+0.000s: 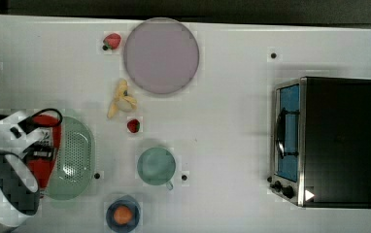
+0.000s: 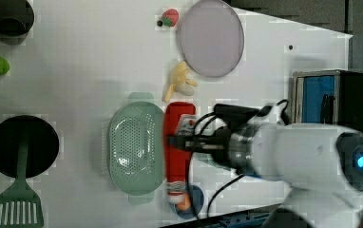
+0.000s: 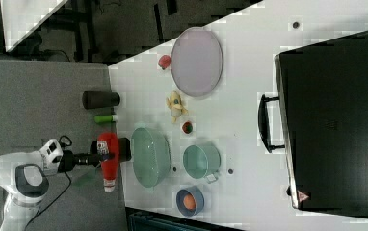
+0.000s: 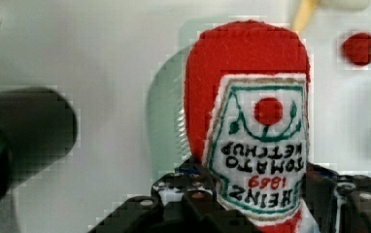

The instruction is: Pick ketchup from strainer and place it on the table

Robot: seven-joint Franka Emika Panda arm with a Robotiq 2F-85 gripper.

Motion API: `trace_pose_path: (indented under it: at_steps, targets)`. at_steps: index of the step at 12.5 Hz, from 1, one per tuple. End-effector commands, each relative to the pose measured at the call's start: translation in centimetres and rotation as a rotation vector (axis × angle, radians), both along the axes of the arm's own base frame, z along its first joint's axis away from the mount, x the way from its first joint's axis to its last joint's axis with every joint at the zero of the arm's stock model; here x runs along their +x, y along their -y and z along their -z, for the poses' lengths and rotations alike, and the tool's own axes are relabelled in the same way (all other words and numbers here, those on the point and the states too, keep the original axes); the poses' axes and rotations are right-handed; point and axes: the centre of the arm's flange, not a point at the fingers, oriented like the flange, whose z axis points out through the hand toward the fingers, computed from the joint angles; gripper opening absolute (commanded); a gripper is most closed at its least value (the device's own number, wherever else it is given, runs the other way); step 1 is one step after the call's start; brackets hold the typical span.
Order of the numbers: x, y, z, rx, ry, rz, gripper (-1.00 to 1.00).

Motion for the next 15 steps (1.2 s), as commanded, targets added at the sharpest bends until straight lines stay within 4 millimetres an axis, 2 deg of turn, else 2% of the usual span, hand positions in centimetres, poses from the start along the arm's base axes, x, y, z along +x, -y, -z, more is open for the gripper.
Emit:
trace_pose_path:
  at_steps: [1,5,9,12,13,15]
  targets:
    - [4.8,8.3,-2.5,-0.024,0.003,-0.009,0.13]
    - [8.2,17.7,-5.9,-0.044,0.079,-0.043,0.13]
    - [10.3,28.4,-6.3,-0.054,0.086,-0.085,0.13]
    - [10.4,35.2,-5.3,-0.057,0.065,-0.007,0.13]
    - [10.0,36.7,-4.4,-0.056,0.046,0.019,0.13]
    - [8.7,38.4,-1.5,-0.055,-0.007,0.051,0.13]
